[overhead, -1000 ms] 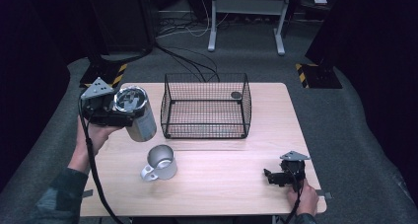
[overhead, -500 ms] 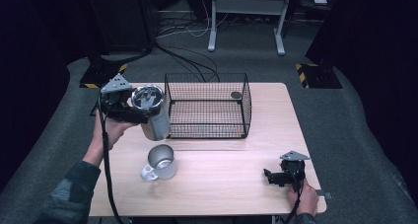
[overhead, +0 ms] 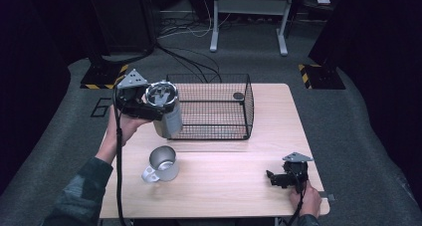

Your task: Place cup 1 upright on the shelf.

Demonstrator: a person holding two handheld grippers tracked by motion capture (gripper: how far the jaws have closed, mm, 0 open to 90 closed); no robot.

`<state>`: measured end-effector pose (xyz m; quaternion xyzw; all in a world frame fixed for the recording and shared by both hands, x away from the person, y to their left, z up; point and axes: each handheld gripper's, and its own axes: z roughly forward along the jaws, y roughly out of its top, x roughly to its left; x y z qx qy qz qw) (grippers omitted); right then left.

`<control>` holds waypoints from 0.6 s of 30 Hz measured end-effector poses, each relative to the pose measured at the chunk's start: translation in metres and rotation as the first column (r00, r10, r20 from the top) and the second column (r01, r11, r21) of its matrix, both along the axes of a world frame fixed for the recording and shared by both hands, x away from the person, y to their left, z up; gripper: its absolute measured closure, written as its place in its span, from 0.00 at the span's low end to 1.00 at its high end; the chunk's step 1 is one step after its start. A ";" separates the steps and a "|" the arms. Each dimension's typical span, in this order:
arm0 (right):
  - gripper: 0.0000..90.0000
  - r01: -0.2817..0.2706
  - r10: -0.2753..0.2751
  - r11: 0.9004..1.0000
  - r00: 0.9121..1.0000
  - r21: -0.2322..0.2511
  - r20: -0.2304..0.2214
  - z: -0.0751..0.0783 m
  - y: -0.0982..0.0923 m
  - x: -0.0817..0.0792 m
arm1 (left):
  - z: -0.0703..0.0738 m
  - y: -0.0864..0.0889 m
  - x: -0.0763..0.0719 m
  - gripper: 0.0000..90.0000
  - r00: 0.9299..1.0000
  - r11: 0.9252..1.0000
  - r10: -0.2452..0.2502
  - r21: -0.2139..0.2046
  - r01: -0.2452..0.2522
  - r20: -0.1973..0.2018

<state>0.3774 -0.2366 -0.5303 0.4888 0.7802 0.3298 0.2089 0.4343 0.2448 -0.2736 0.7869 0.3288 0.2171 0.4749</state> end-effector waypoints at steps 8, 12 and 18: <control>0.00 0.003 -0.003 1.000 1.000 0.006 0.000 0.000 0.001 0.000 | 0.001 -0.013 0.009 0.04 1.000 1.000 -0.001 0.017 0.001 0.006; 0.00 -0.018 0.018 1.000 1.000 0.000 0.004 0.000 0.002 0.001 | 0.001 -0.020 0.015 0.04 1.000 1.000 0.010 0.009 -0.010 0.000; 0.00 -0.021 0.021 1.000 1.000 0.001 0.001 0.000 0.002 0.002 | -0.002 -0.032 0.023 0.04 1.000 1.000 0.023 0.013 -0.023 0.003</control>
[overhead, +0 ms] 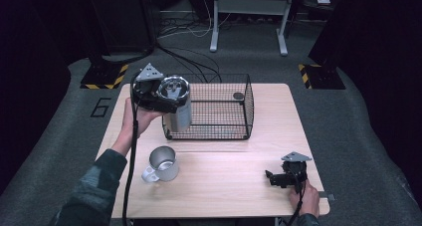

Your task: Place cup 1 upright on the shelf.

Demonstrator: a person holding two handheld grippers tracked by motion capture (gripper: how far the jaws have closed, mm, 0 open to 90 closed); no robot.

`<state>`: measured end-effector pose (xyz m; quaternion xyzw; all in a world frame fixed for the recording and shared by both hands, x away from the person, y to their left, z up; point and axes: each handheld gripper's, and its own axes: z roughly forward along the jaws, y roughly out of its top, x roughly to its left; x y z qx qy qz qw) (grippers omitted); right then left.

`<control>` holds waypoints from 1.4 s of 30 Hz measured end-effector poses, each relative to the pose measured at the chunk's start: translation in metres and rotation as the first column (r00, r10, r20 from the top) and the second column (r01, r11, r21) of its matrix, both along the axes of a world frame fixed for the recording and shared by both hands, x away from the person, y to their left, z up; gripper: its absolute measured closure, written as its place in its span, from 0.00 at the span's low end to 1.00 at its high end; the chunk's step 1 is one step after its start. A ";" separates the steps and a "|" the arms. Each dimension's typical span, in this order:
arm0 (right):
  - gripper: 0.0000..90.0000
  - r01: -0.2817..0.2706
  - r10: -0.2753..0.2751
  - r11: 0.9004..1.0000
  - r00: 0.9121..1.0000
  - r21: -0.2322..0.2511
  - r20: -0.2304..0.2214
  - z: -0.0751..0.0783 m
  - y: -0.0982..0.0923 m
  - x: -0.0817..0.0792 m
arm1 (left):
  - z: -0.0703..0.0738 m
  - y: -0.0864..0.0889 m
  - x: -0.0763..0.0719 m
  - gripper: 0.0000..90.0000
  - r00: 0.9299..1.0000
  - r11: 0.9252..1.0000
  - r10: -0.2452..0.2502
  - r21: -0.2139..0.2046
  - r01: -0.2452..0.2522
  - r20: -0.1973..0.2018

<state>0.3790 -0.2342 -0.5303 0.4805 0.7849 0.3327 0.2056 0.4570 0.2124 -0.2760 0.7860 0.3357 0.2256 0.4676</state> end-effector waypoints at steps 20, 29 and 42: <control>0.00 -0.011 0.011 1.000 1.000 -0.002 -0.004 0.000 0.000 0.001 | 0.002 -0.046 0.017 0.04 1.000 0.999 -0.009 0.042 0.008 0.024; 0.00 -0.013 0.013 1.000 1.000 -0.002 -0.003 0.000 0.000 0.001 | -0.001 -0.069 0.026 0.04 0.999 0.998 -0.011 0.056 0.009 0.030; 0.00 -0.008 0.008 1.000 1.000 0.005 -0.004 0.000 0.000 0.001 | -0.005 -0.094 0.038 0.04 0.999 0.999 -0.003 0.043 0.001 0.043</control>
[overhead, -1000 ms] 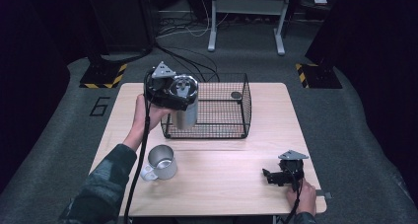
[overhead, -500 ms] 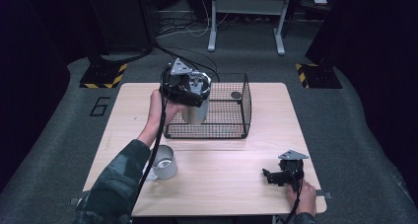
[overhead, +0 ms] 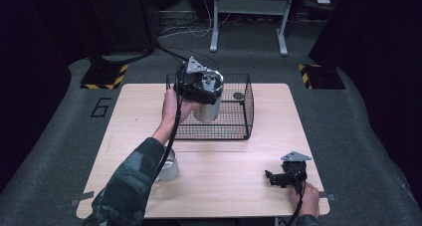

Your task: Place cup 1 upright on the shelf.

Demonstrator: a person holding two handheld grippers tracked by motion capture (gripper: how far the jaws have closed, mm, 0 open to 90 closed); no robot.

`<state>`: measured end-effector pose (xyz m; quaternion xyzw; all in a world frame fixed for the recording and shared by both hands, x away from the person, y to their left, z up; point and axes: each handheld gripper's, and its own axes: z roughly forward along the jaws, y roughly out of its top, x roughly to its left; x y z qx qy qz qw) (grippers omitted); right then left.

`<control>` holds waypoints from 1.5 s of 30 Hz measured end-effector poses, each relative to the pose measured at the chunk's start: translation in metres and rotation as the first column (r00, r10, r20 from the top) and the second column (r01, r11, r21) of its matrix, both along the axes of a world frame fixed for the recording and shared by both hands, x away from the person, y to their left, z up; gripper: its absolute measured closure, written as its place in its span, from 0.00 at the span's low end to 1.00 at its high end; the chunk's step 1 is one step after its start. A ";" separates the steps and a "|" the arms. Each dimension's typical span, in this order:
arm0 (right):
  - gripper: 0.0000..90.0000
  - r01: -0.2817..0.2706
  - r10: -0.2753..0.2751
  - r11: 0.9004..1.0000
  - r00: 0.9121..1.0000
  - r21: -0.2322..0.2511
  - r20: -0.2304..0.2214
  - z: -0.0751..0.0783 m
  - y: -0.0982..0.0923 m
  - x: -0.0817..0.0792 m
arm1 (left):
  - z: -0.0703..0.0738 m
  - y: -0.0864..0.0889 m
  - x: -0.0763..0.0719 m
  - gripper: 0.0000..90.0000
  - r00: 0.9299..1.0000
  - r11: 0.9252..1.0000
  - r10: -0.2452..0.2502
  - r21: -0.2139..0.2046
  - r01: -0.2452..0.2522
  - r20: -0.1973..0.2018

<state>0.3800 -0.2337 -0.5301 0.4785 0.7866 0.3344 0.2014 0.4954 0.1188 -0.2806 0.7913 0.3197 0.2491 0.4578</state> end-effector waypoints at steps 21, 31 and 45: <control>0.00 -0.005 0.005 1.000 1.000 -0.003 0.000 0.000 0.000 0.000 | -0.021 -0.020 0.030 0.04 0.998 0.997 0.052 -0.054 -0.054 -0.030; 0.00 -0.008 0.008 1.000 1.000 -0.004 -0.002 0.000 -0.001 0.001 | -0.034 -0.030 0.043 0.04 0.995 0.994 0.085 -0.065 -0.088 -0.050; 0.00 -0.007 0.007 1.000 1.000 -0.004 -0.002 0.000 -0.001 0.000 | -0.057 -0.049 0.055 0.04 0.989 0.990 0.113 -0.069 -0.120 -0.095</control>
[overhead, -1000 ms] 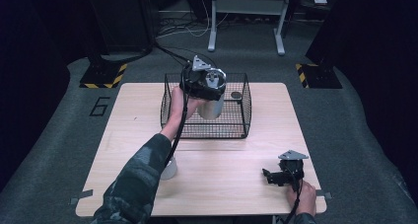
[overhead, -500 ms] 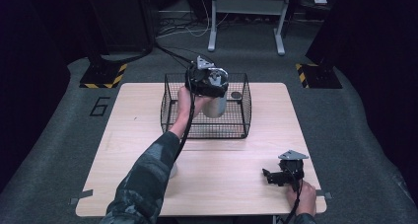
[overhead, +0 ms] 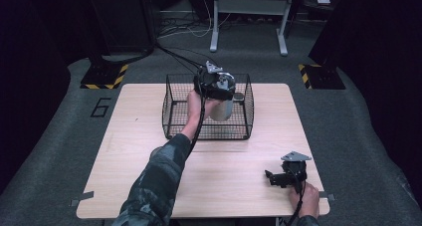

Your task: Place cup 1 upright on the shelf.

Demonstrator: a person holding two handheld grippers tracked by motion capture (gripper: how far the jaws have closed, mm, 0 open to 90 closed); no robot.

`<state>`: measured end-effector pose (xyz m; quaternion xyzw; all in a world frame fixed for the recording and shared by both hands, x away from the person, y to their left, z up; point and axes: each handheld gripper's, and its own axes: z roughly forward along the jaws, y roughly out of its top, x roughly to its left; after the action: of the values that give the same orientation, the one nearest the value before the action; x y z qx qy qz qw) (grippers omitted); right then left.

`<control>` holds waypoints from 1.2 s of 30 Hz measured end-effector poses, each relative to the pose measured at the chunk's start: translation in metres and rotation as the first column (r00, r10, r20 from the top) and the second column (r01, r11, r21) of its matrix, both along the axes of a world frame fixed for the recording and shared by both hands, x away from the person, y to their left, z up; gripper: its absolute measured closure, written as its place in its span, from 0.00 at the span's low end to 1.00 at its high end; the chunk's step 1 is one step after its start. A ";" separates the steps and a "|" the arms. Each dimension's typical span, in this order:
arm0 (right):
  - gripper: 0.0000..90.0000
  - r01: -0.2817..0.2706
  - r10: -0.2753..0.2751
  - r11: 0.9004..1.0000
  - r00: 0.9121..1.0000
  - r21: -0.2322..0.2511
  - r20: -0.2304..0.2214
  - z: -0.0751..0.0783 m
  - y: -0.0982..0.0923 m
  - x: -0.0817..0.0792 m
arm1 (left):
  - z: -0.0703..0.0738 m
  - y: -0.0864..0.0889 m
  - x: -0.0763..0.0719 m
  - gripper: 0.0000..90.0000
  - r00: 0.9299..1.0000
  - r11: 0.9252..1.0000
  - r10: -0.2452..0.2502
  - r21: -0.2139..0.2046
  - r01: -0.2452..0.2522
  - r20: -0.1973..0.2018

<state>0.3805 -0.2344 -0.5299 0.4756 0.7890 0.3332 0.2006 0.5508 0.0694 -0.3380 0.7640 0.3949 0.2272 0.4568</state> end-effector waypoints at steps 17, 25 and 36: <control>0.00 0.000 0.000 1.000 1.000 0.000 0.001 0.000 0.000 0.000 | -0.026 -0.021 0.007 0.04 0.998 1.000 0.031 0.006 -0.031 -0.045; 0.00 0.002 -0.002 1.000 1.000 0.000 0.004 0.000 0.000 0.000 | -0.035 -0.027 0.009 0.04 0.997 0.999 0.035 0.019 -0.034 -0.065; 0.00 0.001 -0.001 1.000 1.000 0.000 0.002 0.000 0.000 0.000 | -0.049 -0.037 0.010 0.04 0.996 0.998 0.044 0.054 -0.040 -0.074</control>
<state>0.3804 -0.2343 -0.5300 0.4758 0.7884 0.3338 0.2016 0.5612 0.0328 -0.3869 0.7754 0.4217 0.2180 0.4164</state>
